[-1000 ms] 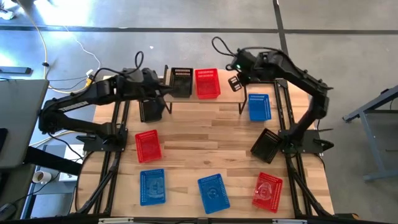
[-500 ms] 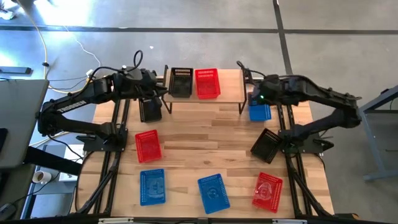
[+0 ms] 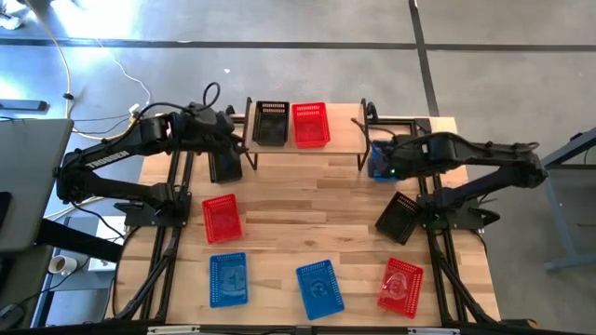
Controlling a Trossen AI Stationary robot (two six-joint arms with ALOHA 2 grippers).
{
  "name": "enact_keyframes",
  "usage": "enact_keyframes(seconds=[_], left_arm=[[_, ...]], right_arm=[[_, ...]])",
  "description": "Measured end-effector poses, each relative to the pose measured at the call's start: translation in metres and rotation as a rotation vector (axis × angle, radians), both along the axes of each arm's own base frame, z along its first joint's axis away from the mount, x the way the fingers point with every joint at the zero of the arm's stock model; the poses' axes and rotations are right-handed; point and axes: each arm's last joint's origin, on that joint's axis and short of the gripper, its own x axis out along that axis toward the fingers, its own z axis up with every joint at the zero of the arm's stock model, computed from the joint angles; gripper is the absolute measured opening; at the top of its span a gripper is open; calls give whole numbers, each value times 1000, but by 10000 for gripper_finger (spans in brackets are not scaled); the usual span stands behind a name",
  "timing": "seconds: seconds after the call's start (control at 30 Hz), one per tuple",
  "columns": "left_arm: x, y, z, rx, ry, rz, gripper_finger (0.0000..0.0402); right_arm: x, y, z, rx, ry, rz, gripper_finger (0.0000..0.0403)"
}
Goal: Stack baskets on shelf by color
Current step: Put the bottom left blue bin on the shelf
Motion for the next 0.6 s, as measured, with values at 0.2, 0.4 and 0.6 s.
enact_keyframes(seconds=[0.2,0.4,0.6], left_arm=[[-4,-3,-5,-39,58,-5,170],[-5,-5,-8,-86,76,15,170],[-3,-13,-9,-136,67,21,170]], right_arm=[[20,17,-13,116,-150,71,98],[41,38,-16,106,-280,156,98],[56,54,-21,61,-329,214,98]])
